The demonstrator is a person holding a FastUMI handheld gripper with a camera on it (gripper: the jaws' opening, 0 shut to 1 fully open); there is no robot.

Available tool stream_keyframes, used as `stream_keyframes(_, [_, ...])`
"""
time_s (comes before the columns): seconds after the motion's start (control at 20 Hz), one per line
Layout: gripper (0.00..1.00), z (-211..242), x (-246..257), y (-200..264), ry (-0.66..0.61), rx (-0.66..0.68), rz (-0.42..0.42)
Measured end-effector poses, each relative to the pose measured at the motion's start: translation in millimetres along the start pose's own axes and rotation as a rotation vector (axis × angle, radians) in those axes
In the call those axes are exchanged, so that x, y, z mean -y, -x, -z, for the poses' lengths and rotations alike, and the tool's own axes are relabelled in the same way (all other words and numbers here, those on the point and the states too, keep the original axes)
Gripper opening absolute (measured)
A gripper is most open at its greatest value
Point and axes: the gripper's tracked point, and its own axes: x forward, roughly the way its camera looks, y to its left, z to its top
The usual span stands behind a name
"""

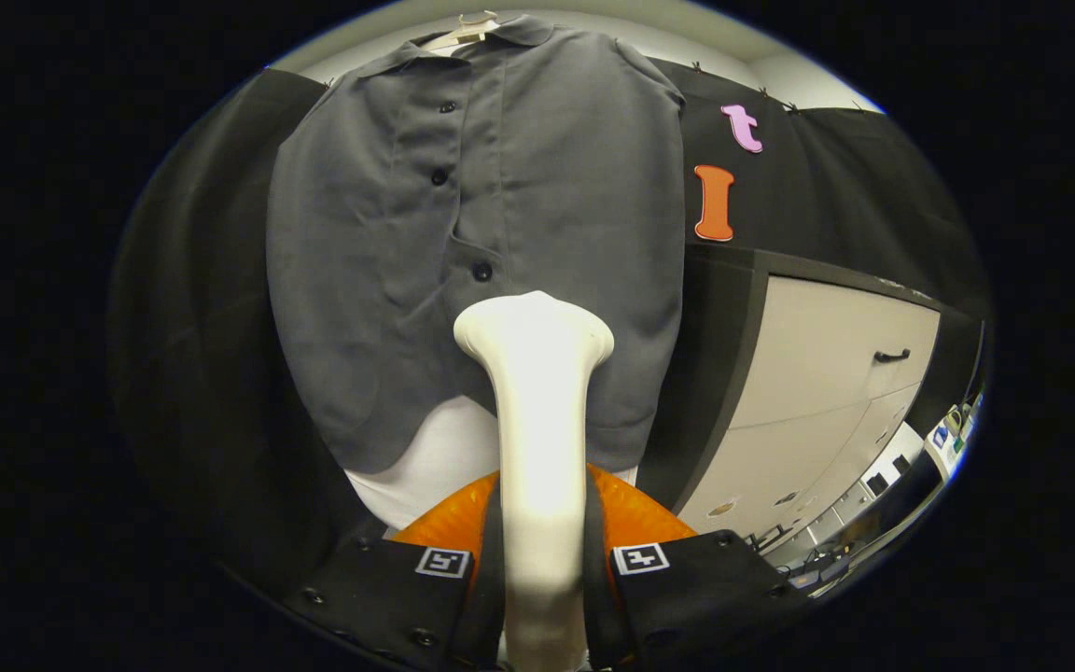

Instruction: Iron the clothes twice with a garment steamer, once on the left side and once on the right side.

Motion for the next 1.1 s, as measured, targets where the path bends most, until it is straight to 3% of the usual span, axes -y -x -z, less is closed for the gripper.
stream_keyframes(0.3, [0.42, 36, 4, -11, -0.02, -0.057, 0.008])
stream_keyframes(0.55, [0.42, 35, -5, -4, -0.029, -0.051, -0.016])
stream_keyframes(0.75, [0.42, -1, -19, 11, -0.026, 0.023, -0.048])
stream_keyframes(1.1, [0.42, -113, -50, 48, -0.007, 0.228, -0.123])
